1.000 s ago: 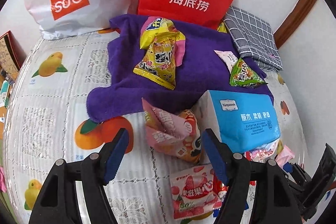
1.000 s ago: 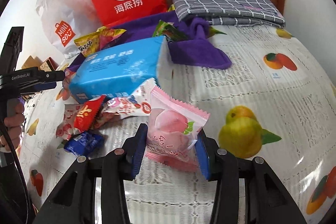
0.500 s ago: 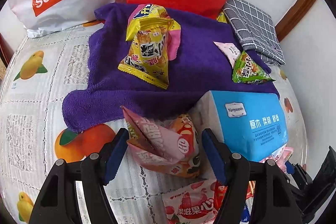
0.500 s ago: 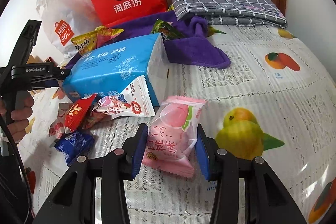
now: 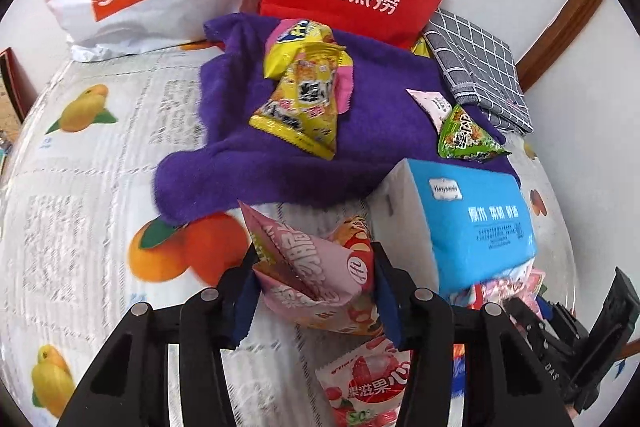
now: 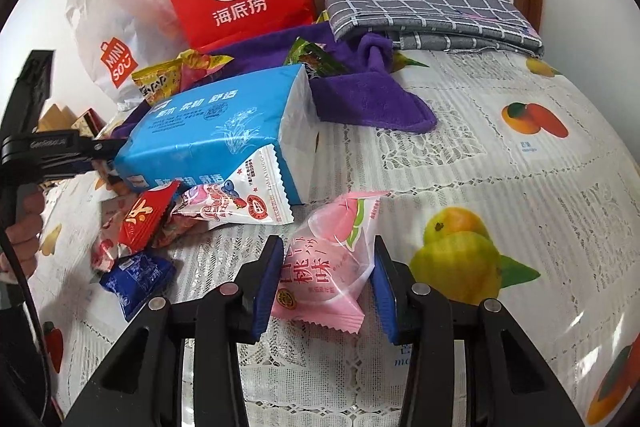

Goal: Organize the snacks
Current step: 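Lift both held snacks and carry them over the purple towel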

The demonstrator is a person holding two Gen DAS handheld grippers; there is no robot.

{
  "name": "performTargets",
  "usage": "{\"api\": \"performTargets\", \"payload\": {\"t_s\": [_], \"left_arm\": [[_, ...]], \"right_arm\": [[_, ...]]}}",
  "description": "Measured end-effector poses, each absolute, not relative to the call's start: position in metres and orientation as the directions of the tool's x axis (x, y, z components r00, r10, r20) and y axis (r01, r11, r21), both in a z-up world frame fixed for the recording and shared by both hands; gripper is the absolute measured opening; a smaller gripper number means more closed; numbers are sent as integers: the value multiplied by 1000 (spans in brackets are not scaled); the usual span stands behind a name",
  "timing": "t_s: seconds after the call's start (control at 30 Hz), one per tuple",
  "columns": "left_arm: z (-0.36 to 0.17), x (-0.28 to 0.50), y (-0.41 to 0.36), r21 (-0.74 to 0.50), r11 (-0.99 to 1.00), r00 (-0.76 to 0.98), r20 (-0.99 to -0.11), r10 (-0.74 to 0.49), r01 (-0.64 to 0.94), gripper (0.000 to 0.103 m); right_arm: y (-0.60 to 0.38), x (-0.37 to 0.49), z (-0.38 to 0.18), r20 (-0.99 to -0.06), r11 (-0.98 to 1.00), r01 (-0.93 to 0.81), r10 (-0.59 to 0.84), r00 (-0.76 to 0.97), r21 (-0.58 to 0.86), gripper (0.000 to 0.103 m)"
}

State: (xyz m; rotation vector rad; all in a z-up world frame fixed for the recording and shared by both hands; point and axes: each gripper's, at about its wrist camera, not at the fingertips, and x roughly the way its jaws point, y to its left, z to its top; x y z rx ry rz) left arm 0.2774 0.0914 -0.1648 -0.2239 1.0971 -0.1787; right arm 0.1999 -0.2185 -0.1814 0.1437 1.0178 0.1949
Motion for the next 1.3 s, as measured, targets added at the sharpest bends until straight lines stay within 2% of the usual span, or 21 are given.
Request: {"api": "performTargets", "payload": {"t_s": [0.2,0.6,1.3], "left_arm": [[-154,252,104,-269,963,464,-851,-248,21,48],[-122,206,114,-288,957,525,-813,-253,15,48],[-71,162,53,-296,948,580,-755,-307,116,48]], "right_arm": [[-218,193,-174,-826,959,-86,276,492,269,42],[-207,165,-128,-803,964,-117,264,535,239,42],[-203,133,-58,-736,948,-215,317,598,234,41]]}}
